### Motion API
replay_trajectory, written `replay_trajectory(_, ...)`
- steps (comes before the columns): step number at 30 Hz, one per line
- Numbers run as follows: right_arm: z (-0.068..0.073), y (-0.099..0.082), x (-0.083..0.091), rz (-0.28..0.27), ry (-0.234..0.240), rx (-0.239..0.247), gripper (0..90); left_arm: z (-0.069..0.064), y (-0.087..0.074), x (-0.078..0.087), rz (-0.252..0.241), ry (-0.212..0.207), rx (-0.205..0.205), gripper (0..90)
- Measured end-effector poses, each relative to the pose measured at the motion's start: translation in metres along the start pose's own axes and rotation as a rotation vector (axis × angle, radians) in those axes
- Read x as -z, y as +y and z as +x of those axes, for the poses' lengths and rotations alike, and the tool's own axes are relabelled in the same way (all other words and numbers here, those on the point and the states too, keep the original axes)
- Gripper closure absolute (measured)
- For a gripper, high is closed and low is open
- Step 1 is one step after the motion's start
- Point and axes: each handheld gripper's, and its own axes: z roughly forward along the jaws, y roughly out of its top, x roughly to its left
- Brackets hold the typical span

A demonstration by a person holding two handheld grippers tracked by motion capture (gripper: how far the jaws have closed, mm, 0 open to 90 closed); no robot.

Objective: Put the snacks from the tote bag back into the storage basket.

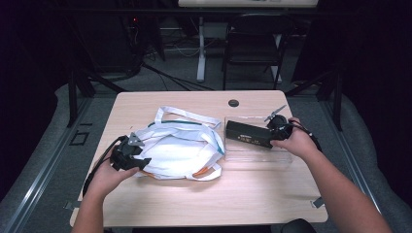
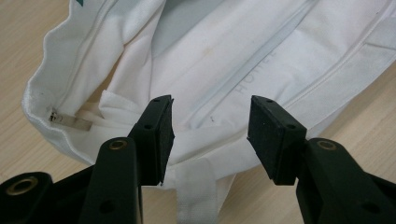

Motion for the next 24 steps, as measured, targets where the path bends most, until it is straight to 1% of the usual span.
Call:
replay_trajectory(3, -0.001, -0.001, 0.000, 0.003, -0.004, -0.001, 39.9, 0.000, 0.000, 0.000, -0.003, 0.002, 0.000, 50.2)
replay_trajectory(4, -0.001, -0.002, -0.002, -0.011, 0.002, -0.018, 39.5, 0.000, 0.000, 0.000, -0.002, 0.003, -0.001, 50.2)
replay_trajectory(5, -0.001, -0.002, -0.002, -0.011, 0.002, -0.018, 39.5, 0.000, 0.000, 0.000, -0.002, 0.003, -0.001, 50.2)
replay_trajectory(7, -0.003, -0.003, -0.002, 0.008, -0.004, -0.016, 39.2, 0.000, 0.000, 0.000, -0.002, 0.003, -0.001, 50.3)
replay_trajectory(8, -0.002, -0.004, -0.003, -0.004, -0.008, -0.032, 39.0, 0.000, 0.000, 0.000, -0.002, 0.003, 0.000, 50.2)
replay_trajectory(9, -0.004, -0.005, -0.002, 0.018, -0.003, -0.019, 38.7, 0.000, 0.000, 0.000, -0.002, 0.003, 0.000, 50.2)
replay_trajectory(14, -0.006, -0.008, -0.004, 0.017, -0.010, -0.045, 38.4, 0.000, 0.000, -0.001, 0.005, 0.000, -0.003, 50.2)
replay_trajectory(19, -0.008, -0.010, -0.005, 0.030, -0.014, -0.044, 38.3, 0.000, 0.000, -0.001, 0.004, 0.002, -0.004, 50.3)
replay_trajectory(20, -0.008, -0.011, -0.006, 0.026, -0.011, -0.058, 38.4, 0.000, 0.000, -0.001, 0.006, 0.000, -0.004, 50.2)
replay_trajectory(21, -0.009, -0.012, -0.007, 0.026, -0.016, -0.061, 38.4, 0.000, 0.000, -0.001, 0.006, 0.000, -0.004, 50.2)
replay_trajectory(22, -0.010, -0.012, -0.006, 0.038, -0.004, -0.058, 38.4, 0.000, 0.000, -0.001, 0.006, 0.000, -0.003, 50.2)
replay_trajectory(23, -0.010, -0.012, -0.006, 0.038, -0.004, -0.058, 38.4, 0.000, 0.000, -0.001, 0.006, 0.000, -0.003, 50.2)
replay_trajectory(24, -0.009, -0.013, -0.008, 0.013, -0.005, -0.085, 38.4, 0.000, 0.000, -0.001, 0.007, 0.000, -0.004, 50.2)
